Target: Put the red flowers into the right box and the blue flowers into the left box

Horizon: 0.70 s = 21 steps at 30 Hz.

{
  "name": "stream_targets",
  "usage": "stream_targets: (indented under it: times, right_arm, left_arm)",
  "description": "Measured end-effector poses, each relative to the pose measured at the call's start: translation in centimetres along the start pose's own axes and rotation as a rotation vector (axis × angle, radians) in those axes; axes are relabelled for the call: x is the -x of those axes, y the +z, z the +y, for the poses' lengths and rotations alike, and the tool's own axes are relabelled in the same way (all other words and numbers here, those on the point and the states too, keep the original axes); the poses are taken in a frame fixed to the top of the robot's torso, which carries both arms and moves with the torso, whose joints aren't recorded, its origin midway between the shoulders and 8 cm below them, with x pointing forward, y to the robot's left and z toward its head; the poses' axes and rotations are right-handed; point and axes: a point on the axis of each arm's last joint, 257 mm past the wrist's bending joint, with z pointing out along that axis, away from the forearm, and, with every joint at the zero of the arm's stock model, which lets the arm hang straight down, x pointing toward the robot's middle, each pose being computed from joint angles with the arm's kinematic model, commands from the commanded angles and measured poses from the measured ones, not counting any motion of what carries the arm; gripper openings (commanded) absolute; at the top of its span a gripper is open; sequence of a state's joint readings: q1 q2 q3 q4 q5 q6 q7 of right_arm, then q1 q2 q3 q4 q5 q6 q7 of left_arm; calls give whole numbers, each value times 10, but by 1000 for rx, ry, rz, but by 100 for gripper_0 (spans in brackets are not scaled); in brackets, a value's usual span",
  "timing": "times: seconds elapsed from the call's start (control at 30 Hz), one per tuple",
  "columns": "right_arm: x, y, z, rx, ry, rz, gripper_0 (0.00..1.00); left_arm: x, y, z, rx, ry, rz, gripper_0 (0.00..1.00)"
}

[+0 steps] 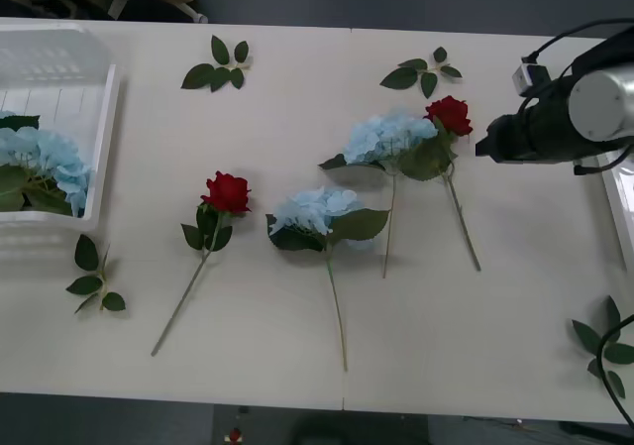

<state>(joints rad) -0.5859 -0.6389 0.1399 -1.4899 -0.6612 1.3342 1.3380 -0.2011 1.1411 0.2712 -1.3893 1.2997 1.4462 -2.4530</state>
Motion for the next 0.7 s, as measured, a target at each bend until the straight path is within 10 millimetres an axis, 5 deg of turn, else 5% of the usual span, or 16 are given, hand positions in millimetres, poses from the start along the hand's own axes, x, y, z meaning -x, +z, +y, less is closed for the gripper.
stream_targets:
  times: [0.1, 0.27, 0.5, 0.7]
  right_arm:
    - [-3, 8, -2, -50, -11, -4, 76]
    - [-6, 19, 10, -61, 32, -10, 76]
    - [7, 39, 27, -44, 71, -36, 76]
    - [10, 47, 33, -44, 75, -48, 76]
  left_arm:
    - [33, -15, -14, -66, 12, -135, 100]
    - [88, -23, -69, -245, 120, -361, 100]
    - [147, 23, -146, -411, 148, -495, 100]
    - [175, 57, -184, -421, 159, -404, 100]
